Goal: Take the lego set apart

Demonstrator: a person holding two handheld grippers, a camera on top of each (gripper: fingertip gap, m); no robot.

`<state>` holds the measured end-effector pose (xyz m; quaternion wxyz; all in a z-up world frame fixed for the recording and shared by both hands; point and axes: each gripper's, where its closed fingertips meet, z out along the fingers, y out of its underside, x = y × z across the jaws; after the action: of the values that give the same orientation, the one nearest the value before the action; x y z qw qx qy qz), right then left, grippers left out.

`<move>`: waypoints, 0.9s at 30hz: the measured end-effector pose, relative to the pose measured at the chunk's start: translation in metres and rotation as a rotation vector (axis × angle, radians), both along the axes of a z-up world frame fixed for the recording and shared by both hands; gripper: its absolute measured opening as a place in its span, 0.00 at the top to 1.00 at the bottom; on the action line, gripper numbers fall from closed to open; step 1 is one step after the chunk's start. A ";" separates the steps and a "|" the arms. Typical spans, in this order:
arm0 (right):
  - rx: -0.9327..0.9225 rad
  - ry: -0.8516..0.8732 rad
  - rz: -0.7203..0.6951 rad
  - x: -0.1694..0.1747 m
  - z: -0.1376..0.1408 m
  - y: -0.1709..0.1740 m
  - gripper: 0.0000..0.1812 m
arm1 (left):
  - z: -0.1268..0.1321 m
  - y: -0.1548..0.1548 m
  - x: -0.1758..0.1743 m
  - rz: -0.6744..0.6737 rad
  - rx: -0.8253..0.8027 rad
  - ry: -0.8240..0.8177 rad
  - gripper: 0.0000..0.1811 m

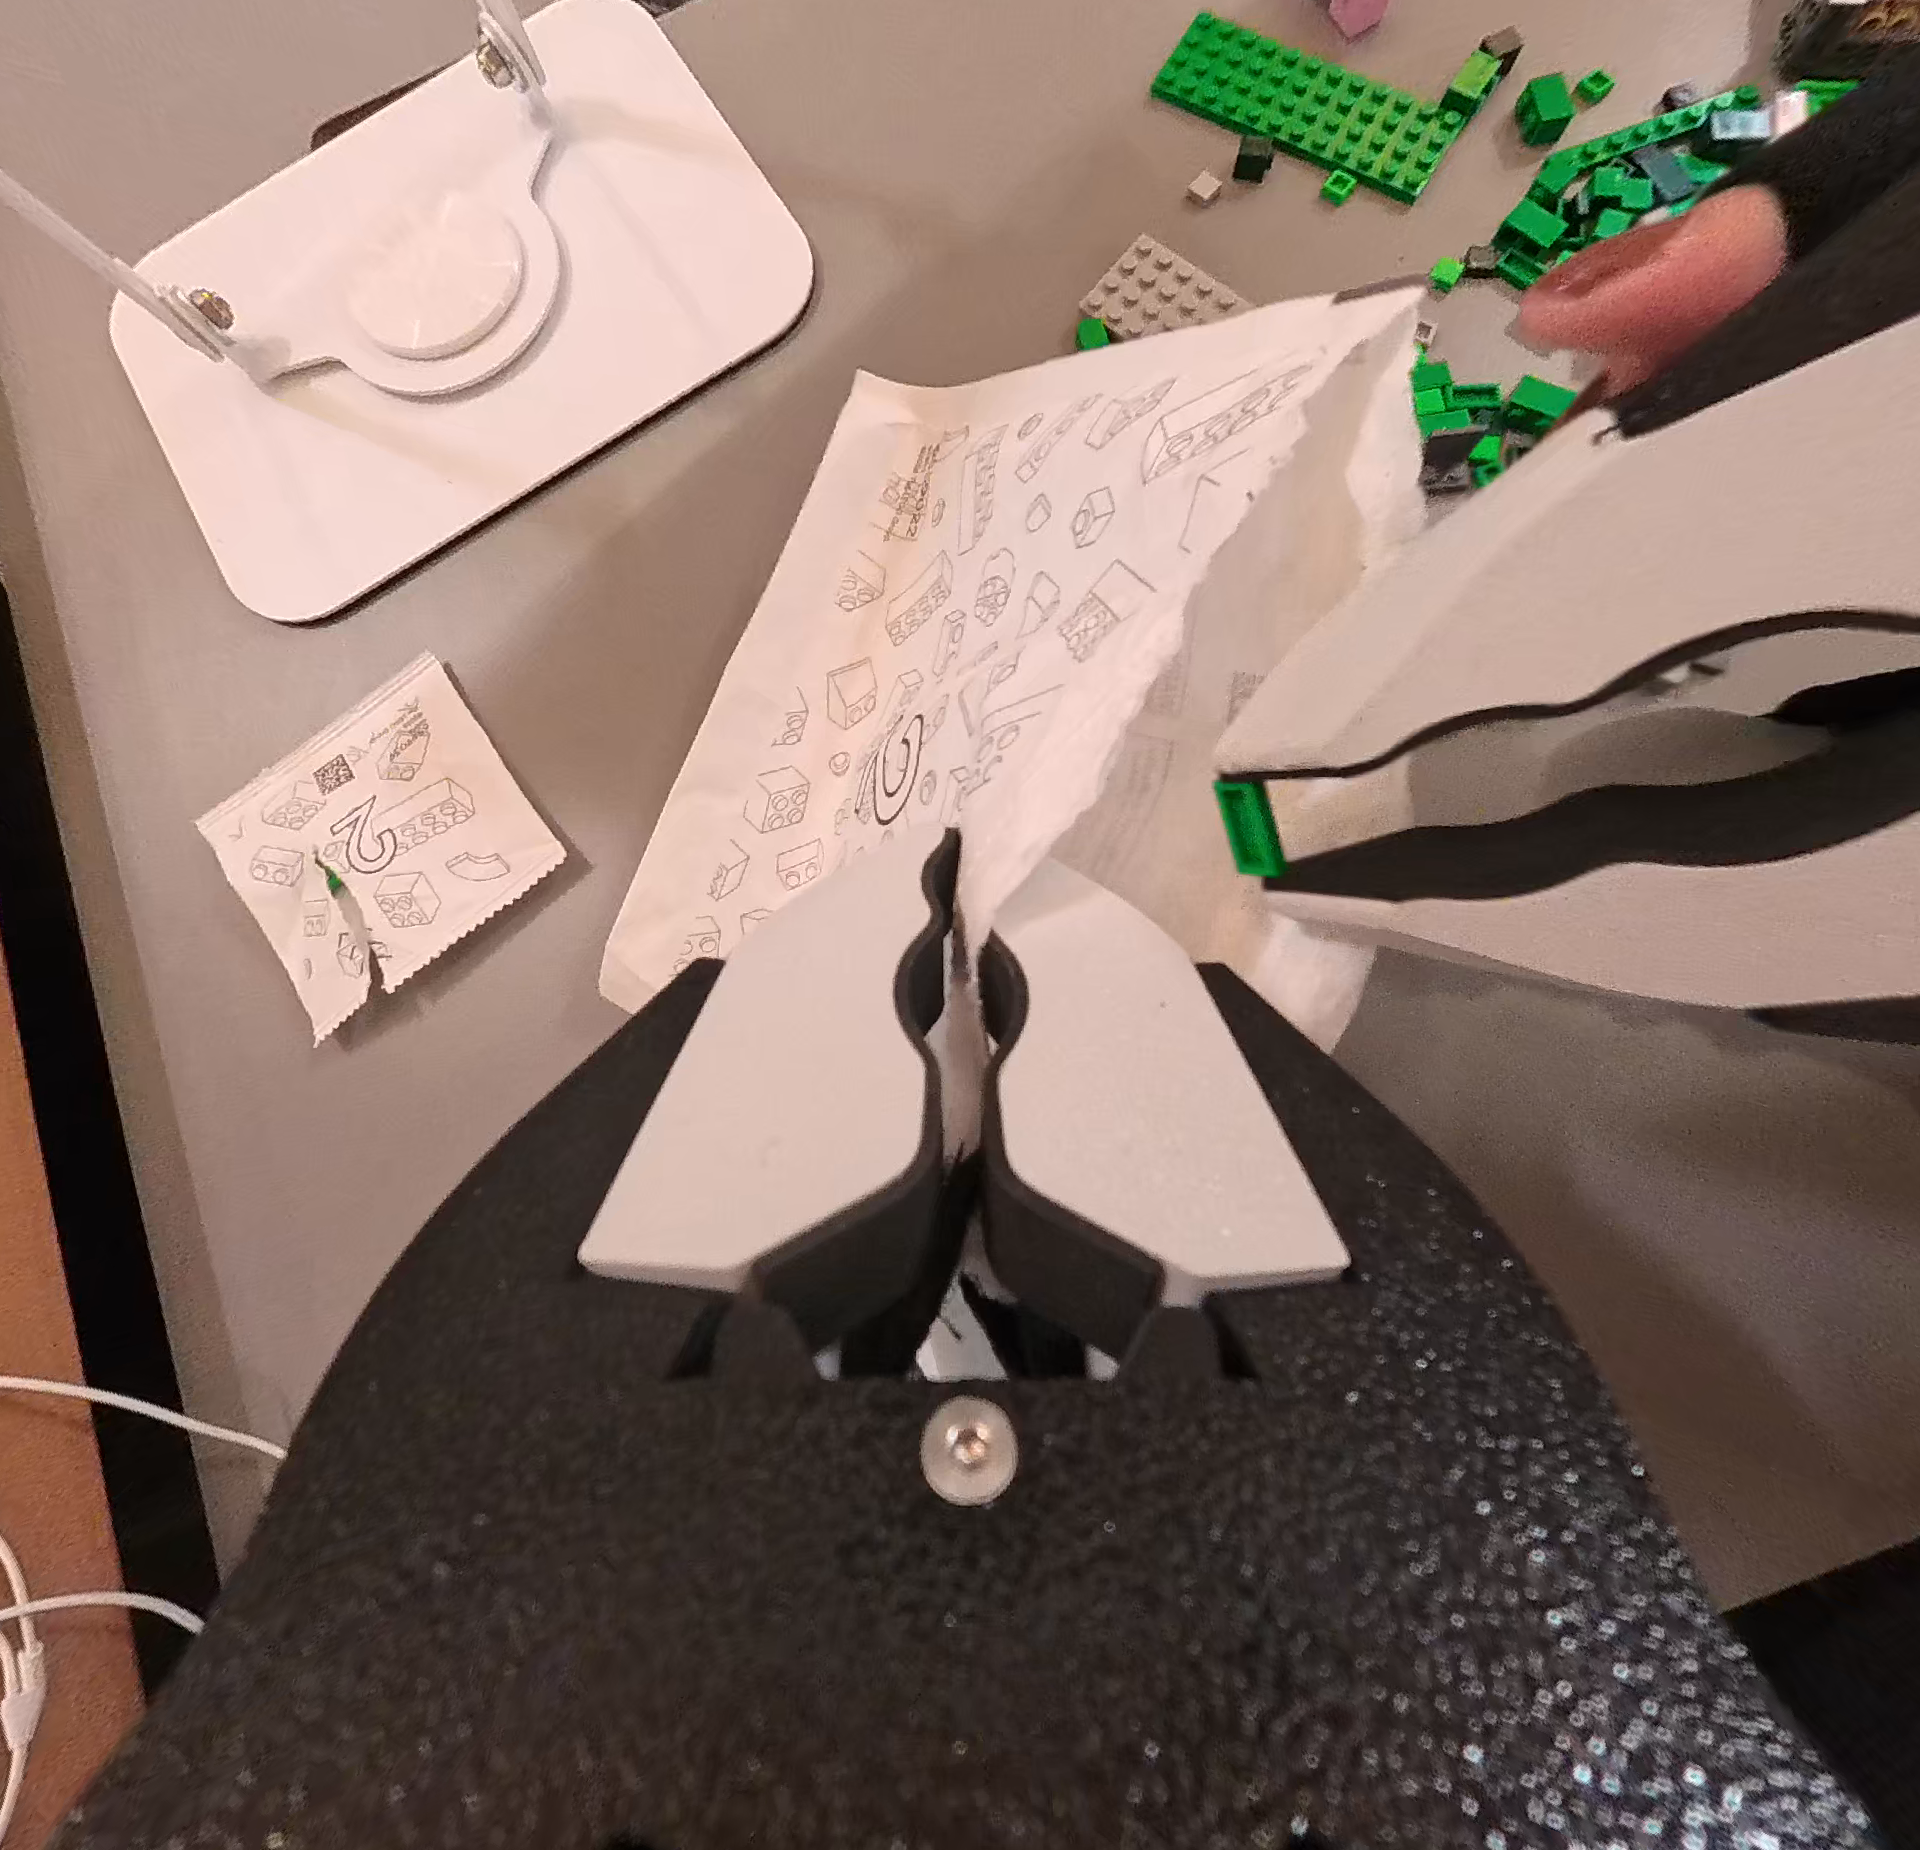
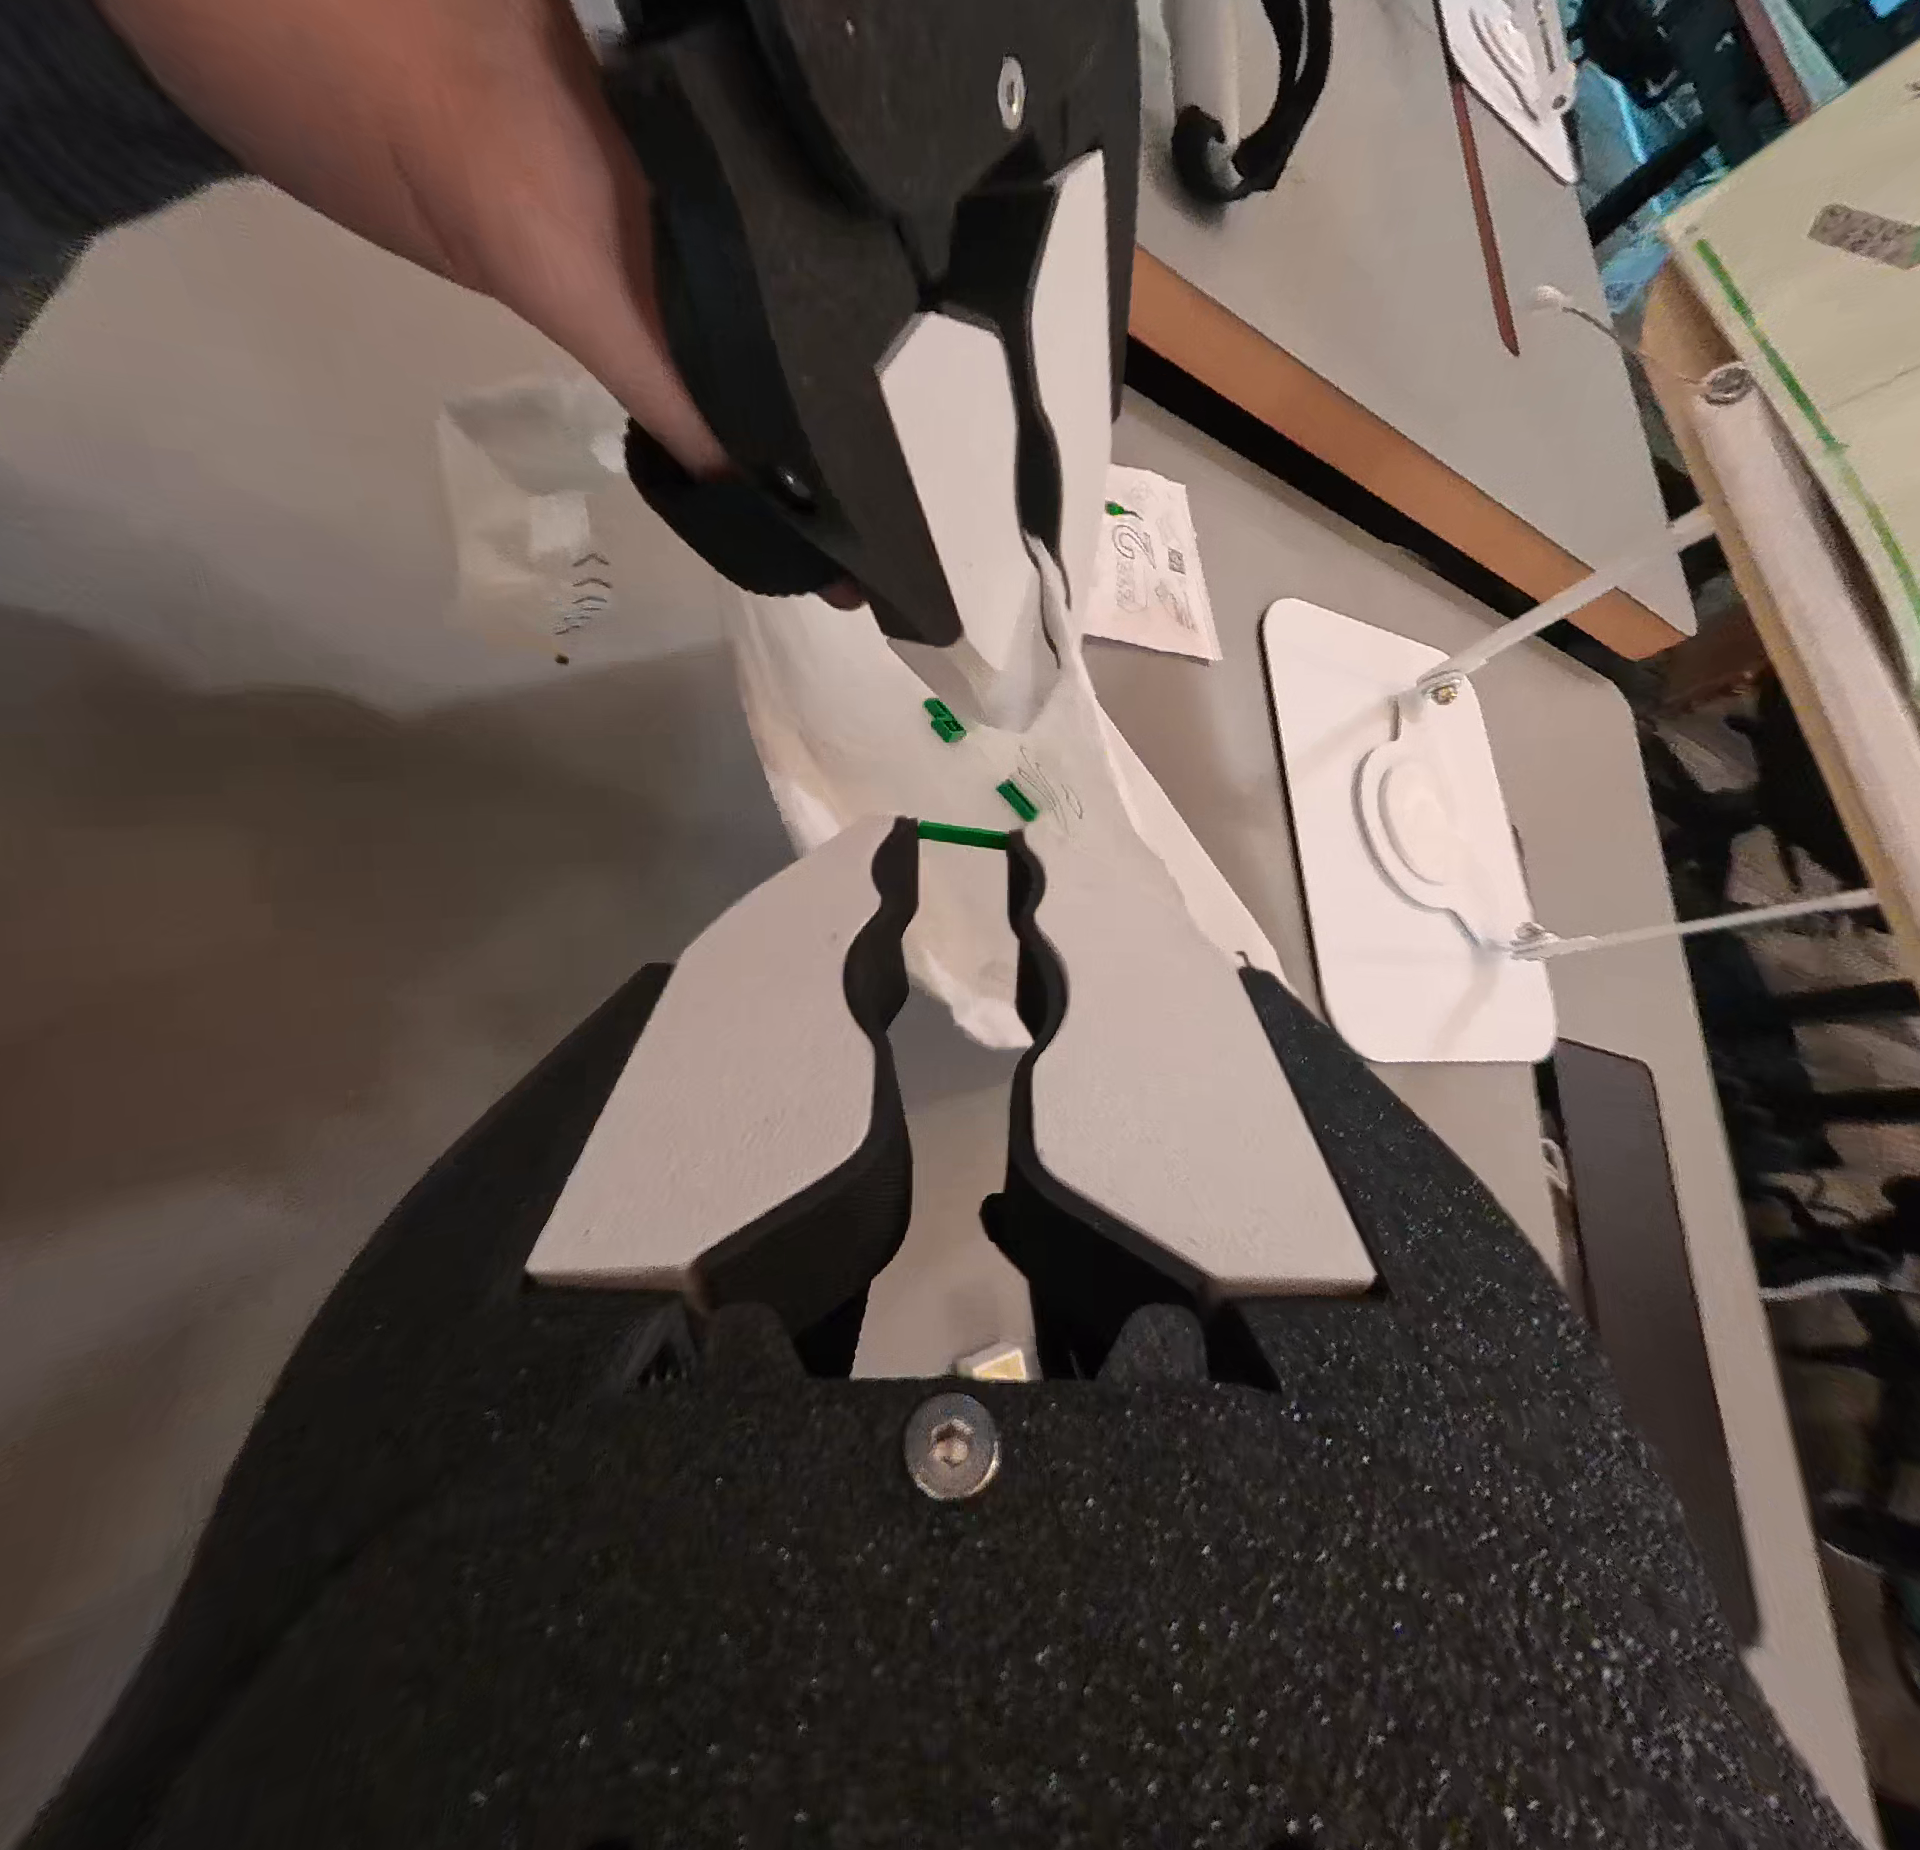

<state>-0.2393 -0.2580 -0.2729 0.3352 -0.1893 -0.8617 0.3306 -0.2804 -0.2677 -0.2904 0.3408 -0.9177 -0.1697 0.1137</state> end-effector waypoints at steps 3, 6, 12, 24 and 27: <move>0.048 0.054 -0.012 -0.003 0.001 0.003 0.89 | 0.000 0.000 0.001 -0.002 -0.001 -0.001 1.00; 0.032 0.044 -0.006 -0.001 0.003 0.003 0.87 | -0.001 0.001 0.000 -0.001 -0.001 -0.001 1.00; 0.012 0.009 -0.007 0.010 0.017 0.015 0.87 | -0.002 0.000 -0.002 0.005 -0.004 -0.001 1.00; -0.013 -0.307 -0.368 0.055 -0.001 0.161 0.85 | -0.002 -0.004 -0.008 0.029 0.002 0.006 1.00; -0.077 -0.416 -0.415 0.057 -0.021 0.174 0.83 | -0.003 -0.004 -0.008 0.027 -0.004 0.004 1.00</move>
<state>-0.1823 -0.0840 -0.2940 0.2043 -0.4376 -0.8417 0.2414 -0.2889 -0.2712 -0.2936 0.3378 -0.9158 -0.1809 0.1205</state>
